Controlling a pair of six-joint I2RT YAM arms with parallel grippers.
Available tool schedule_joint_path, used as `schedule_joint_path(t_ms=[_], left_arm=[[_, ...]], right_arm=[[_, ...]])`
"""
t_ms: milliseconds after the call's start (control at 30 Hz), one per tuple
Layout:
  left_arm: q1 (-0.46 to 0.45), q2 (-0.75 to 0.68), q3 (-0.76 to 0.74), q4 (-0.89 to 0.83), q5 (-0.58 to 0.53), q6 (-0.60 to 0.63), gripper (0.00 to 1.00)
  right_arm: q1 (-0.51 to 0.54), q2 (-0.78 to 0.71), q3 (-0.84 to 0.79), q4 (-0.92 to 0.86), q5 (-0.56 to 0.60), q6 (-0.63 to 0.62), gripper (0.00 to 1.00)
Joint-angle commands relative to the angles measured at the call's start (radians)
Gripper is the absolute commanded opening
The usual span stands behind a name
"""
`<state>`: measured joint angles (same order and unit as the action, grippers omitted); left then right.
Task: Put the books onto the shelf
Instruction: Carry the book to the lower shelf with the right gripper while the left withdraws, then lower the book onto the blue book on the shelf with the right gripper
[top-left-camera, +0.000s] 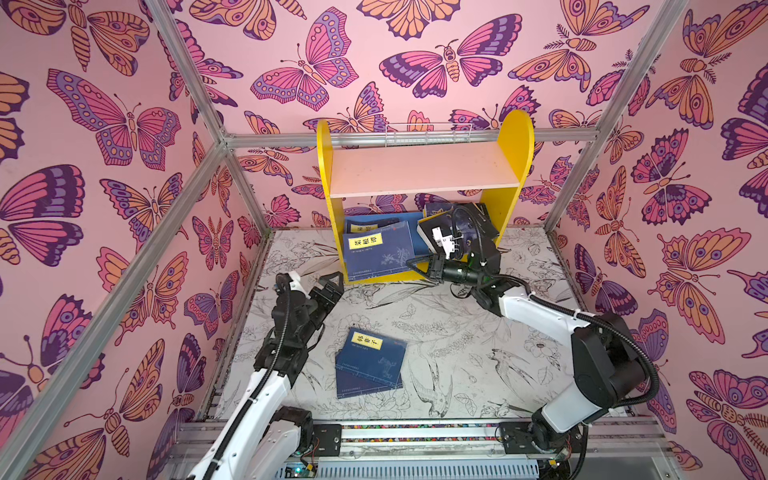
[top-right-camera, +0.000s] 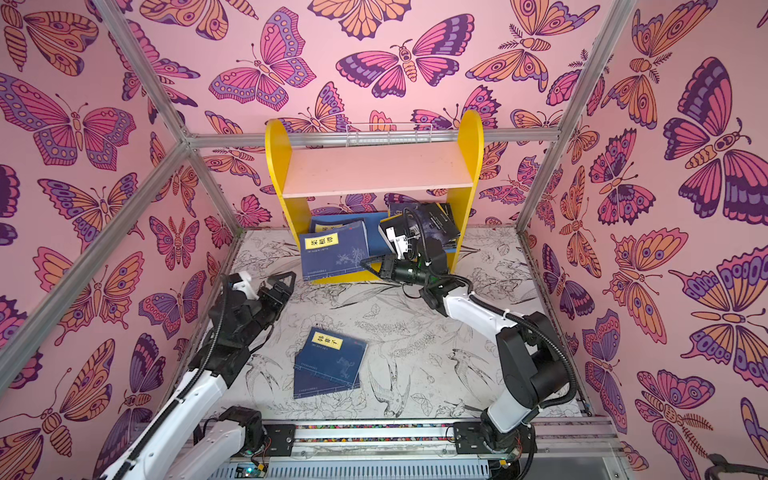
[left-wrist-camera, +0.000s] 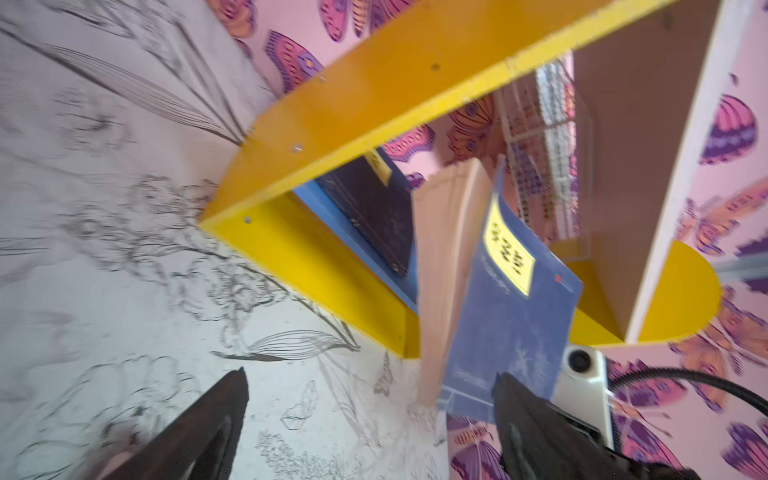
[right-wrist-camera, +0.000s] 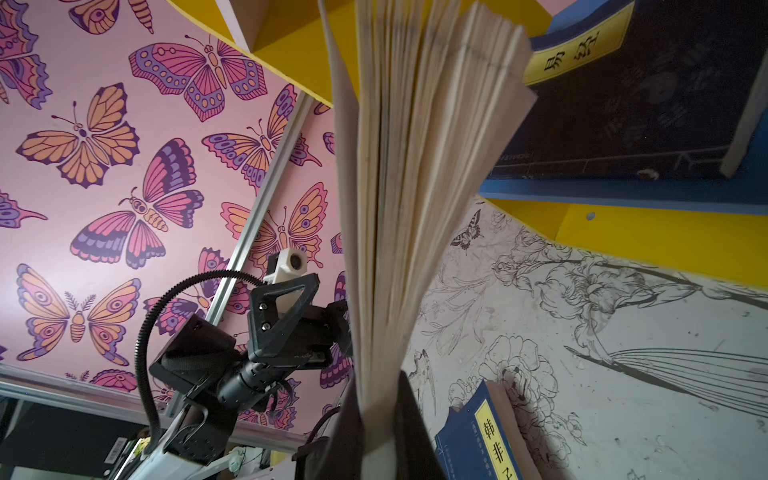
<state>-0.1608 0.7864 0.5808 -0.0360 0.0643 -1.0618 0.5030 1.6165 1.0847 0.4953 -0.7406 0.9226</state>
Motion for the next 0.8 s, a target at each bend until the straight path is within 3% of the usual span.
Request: schedule_joint_path(t_ms=[0, 533, 767], left_arm=[[0.045, -0.024, -0.013, -0.326, -0.133, -0.013, 0.94], [0.060, 0.070, -0.057, -0.346, -0.038, 0.009, 0.91], [0.060, 0.058, -0.068, -0.343, -0.027, 0.021, 0.91]], right_arm=[[0.005, -0.037, 0.076, -0.126, 0.089, -0.124, 0.00], [0.005, 0.236, 0.400, -0.287, 0.263, -0.128, 0.00], [0.005, 0.348, 0.529, -0.274, 0.239, -0.098, 0.00]])
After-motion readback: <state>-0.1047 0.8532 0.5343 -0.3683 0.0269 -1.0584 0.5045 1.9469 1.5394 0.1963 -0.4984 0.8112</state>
